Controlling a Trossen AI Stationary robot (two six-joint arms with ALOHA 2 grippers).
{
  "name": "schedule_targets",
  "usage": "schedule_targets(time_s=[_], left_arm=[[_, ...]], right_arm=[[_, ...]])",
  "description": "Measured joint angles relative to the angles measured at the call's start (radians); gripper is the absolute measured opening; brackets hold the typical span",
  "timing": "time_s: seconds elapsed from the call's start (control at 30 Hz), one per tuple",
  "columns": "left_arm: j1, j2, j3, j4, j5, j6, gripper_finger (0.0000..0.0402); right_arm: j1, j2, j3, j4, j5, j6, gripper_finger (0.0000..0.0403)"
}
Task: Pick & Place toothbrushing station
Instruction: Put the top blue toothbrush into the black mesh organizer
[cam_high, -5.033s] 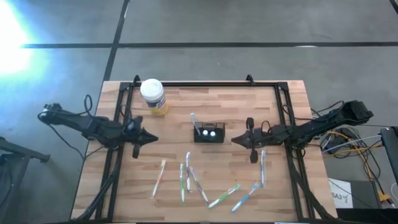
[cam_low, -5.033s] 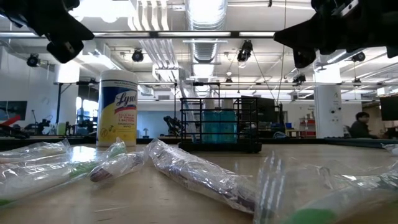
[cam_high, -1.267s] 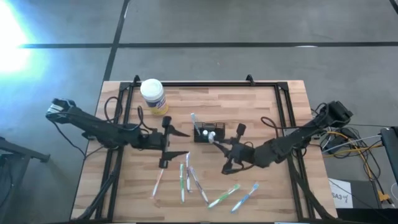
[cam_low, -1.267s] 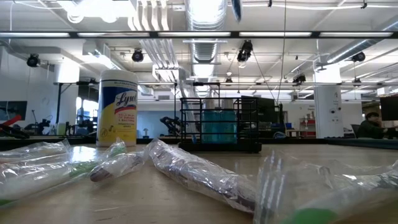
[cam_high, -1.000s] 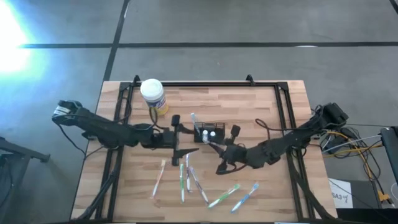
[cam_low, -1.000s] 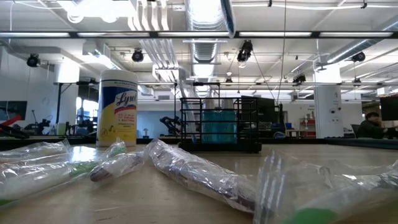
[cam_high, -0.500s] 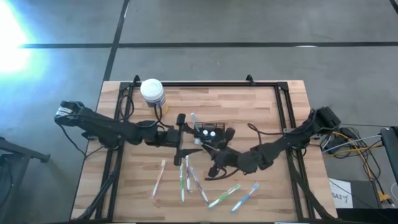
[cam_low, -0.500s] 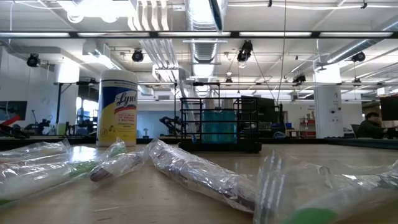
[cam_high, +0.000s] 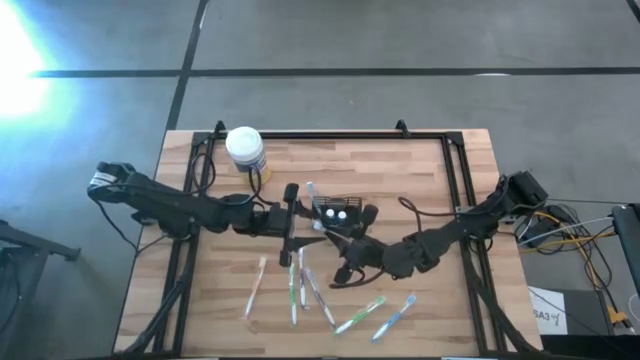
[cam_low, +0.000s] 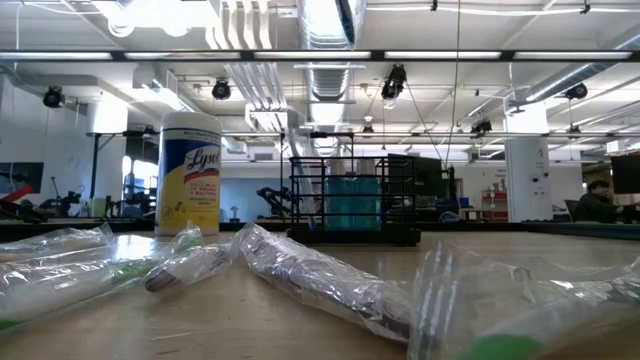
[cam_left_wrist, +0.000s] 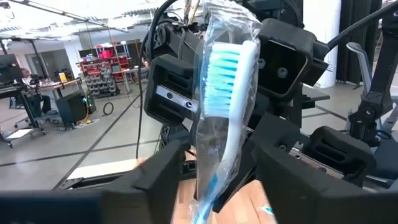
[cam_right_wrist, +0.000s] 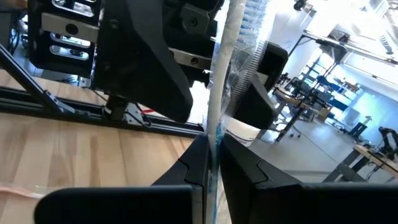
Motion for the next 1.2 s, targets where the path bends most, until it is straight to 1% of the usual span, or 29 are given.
schedule_targets(time_s=[0.1, 0.23, 0.27, 0.43, 0.53, 0.6, 0.7, 0.87, 0.93, 1.03, 1.13, 1.2], left_arm=[[0.0, 0.0, 0.0, 0.0, 0.001, 0.0, 0.014], [0.001, 0.0, 0.0, -0.003, 0.02, 0.023, 0.0034], [0.001, 0.0, -0.001, -0.004, 0.028, 0.032, 0.0021], [0.001, -0.002, -0.001, -0.017, 0.03, 0.048, 0.0018], [0.001, -0.002, -0.001, -0.02, 0.032, 0.064, 0.0018], [0.001, -0.002, -0.001, -0.029, 0.038, 0.064, 0.0018], [0.0, -0.002, -0.001, -0.038, 0.041, 0.073, 0.0018], [0.0, -0.019, -0.001, -0.056, 0.038, 0.082, 0.0018], [0.001, -0.052, -0.001, -0.083, 0.024, 0.091, 0.0018], [0.0, -0.138, -0.015, -0.144, 0.008, 0.113, 0.0018], [0.001, -0.236, -0.054, -0.18, 0.004, 0.112, 0.0018], [0.002, -0.3, -0.099, -0.188, 0.003, 0.111, 0.0018]], right_arm=[[-0.001, 0.0, 0.0, 0.0, 0.0, 0.0, 0.0022], [-0.003, 0.0, 0.0, 0.0, -0.001, 0.004, 0.0023], [-0.004, 0.0, 0.0, 0.0, 0.0, 0.006, 0.0023], [-0.01, 0.0, -0.001, -0.003, -0.003, 0.012, 0.0024], [-0.01, 0.0, -0.001, -0.004, -0.007, 0.007, 0.0037], [-0.011, 0.0, -0.001, -0.004, -0.025, 0.023, 0.0058], [-0.012, -0.002, -0.001, -0.003, -0.033, 0.033, 0.0102], [-0.004, -0.02, -0.001, -0.005, 0.002, 0.033, 0.017], [0.009, -0.038, -0.001, -0.011, 0.039, 0.033, 0.0188], [0.04, -0.084, -0.007, -0.026, 0.078, 0.033, 0.0203], [0.068, -0.145, -0.033, -0.069, 0.079, 0.048, 0.0207], [0.082, -0.196, -0.069, -0.09, 0.075, 0.08, 0.0202]])
